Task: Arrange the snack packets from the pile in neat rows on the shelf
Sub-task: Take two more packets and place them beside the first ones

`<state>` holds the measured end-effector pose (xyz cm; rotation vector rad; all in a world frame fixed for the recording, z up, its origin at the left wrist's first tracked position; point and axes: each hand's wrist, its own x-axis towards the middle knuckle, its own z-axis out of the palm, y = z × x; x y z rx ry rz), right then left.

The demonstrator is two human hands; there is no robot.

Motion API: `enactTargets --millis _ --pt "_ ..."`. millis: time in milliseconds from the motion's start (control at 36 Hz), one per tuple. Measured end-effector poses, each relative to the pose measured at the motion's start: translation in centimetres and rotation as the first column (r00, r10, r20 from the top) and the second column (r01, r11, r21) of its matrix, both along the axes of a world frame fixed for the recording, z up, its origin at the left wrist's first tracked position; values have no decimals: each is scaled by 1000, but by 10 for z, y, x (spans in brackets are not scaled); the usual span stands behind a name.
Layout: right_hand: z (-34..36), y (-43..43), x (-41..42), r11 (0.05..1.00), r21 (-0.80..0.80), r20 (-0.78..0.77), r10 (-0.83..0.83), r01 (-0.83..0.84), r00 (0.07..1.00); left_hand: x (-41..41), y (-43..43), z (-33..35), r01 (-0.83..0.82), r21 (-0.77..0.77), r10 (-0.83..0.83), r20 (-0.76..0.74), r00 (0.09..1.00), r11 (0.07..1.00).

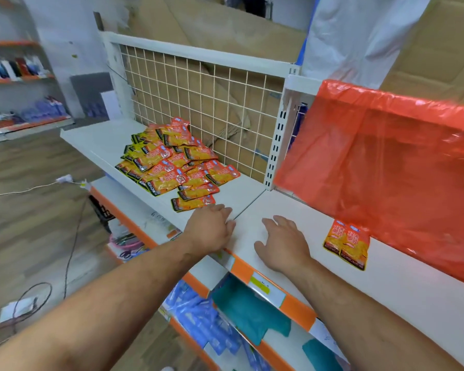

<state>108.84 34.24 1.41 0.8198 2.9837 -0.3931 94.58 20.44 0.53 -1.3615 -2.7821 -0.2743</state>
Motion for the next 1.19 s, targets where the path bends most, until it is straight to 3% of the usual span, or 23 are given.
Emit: enactTargets --millis 278,528,639,750,1056,1194 --pt "-4 -30 -87 1000 -6 5 -21 21 1000 -102 -21 -16 27 100 -34 64 997 995" --pt "-10 -60 -171 989 -47 17 -142 143 990 -183 -29 -6 73 -53 -67 107 992 996" --pt "-18 -73 -190 991 -119 40 -58 62 998 -198 -30 -11 180 -136 -159 150 976 974" --pt "-18 -83 -196 998 -67 169 24 -13 985 -206 -24 -12 232 -165 -201 185 962 959" --pt "-19 -73 -191 968 91 143 -245 234 959 -196 2 -11 292 -107 -255 268 929 950" --pt "-20 -72 -189 927 34 100 -374 373 922 -188 6 -20 138 -17 -132 187 973 990"
